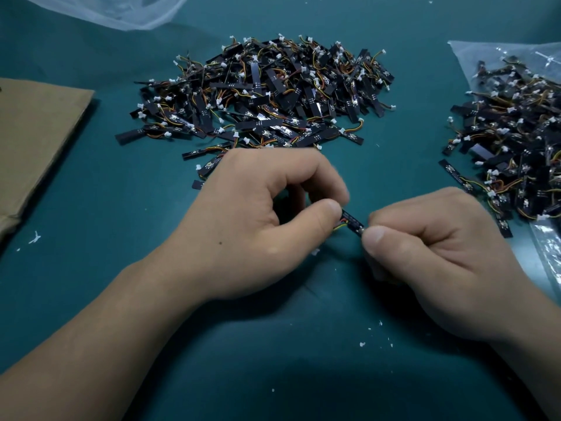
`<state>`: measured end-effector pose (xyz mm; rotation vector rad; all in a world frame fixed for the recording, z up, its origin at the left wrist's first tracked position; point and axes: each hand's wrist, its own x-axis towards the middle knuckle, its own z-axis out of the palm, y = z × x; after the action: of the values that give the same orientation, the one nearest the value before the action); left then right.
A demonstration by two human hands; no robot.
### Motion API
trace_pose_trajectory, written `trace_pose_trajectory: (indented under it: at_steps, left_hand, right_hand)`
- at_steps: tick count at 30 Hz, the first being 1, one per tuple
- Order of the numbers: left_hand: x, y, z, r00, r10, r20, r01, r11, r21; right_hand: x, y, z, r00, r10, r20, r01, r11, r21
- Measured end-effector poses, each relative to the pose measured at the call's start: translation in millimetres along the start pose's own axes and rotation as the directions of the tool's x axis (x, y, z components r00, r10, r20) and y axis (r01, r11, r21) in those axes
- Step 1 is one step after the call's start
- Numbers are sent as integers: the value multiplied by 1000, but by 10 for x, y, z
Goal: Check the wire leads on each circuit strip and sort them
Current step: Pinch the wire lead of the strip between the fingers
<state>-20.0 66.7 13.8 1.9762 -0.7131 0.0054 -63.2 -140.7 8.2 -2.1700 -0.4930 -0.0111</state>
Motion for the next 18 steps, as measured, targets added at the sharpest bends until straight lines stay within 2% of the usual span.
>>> trace_pose_trajectory:
  at_steps: [2,3,5,7,9,13,16,18]
  left_hand:
    - [14,-17,-5,998,7,-65,-8,1000,-3]
    - [23,-35,-12,992,-5,-122,4,1000,-9]
    - [49,-80,-18,968,-71,-241,71,997,-9]
    - [56,-117,-1,950,-126,-286,129,992,-8]
    - [49,-126,11,959,-118,-258,125,992,12]
    - [47,-113,16,978,-75,-194,89,994,64]
    - [58,-126,18,970,-114,-216,114,993,-14]
    - [59,-122,8,970,-103,-220,106,994,0]
  right_hand:
    - [-11,12,9,997,-15,-82,18,999,37]
    - [-12,23,19,983,-13,-181,26,997,70]
    - [13,62,32,901,44,-432,48,978,201]
    - [54,94,23,828,160,-537,28,945,325]
    - [64,122,25,848,182,-498,-48,962,270]
    - [16,62,106,953,73,-293,-103,991,-89]
    - [8,33,130,980,77,-182,-122,959,-254]
    - [20,15,119,985,82,-149,-125,944,-306]
